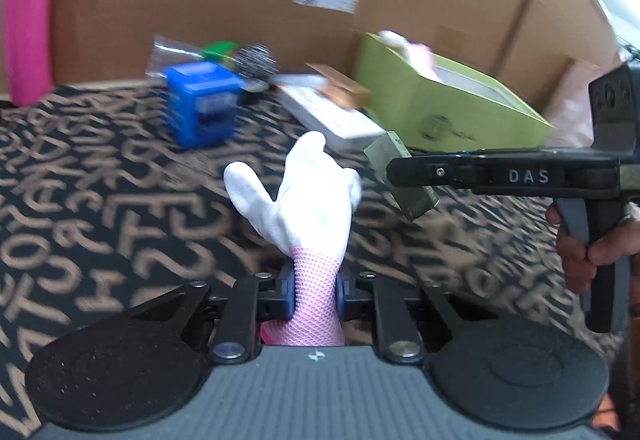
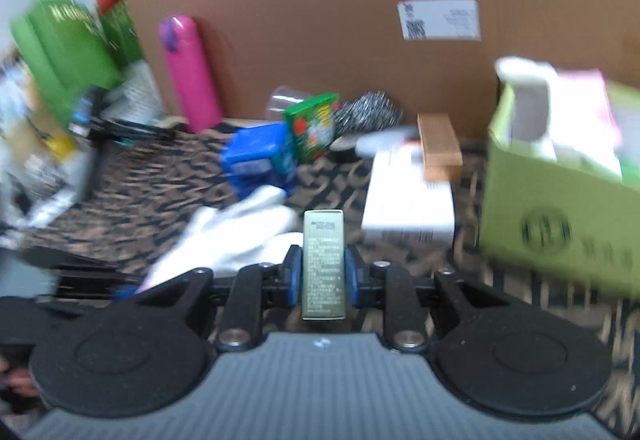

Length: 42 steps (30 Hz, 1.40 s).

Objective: Organize objects
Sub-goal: 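Grasp the pink-cuffed glove with the left tool while the right tool grasps the small olive box, then carry the glove and olive box into the shoebox and open both tools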

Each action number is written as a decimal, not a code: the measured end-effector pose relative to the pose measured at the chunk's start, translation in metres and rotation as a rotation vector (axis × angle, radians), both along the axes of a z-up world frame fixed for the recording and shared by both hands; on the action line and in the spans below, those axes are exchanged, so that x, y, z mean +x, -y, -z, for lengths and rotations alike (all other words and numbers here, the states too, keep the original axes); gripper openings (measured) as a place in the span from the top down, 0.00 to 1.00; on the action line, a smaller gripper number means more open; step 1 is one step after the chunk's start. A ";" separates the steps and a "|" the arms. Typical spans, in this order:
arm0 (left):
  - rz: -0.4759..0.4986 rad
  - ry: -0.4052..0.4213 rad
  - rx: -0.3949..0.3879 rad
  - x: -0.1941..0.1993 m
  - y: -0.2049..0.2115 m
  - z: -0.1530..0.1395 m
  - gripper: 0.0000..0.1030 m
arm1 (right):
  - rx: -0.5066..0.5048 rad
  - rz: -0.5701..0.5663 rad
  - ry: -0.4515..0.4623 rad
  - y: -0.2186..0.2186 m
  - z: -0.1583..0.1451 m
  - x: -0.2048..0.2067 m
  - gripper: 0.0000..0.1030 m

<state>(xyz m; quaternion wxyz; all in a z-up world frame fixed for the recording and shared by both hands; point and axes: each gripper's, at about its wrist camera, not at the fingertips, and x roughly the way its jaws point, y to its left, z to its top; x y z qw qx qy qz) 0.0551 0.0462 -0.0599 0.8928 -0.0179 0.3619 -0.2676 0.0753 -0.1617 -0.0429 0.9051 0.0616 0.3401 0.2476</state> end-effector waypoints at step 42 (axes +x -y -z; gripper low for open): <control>0.198 0.291 0.026 0.042 0.178 -0.119 0.90 | -0.144 0.331 0.350 0.112 -0.054 -0.061 0.78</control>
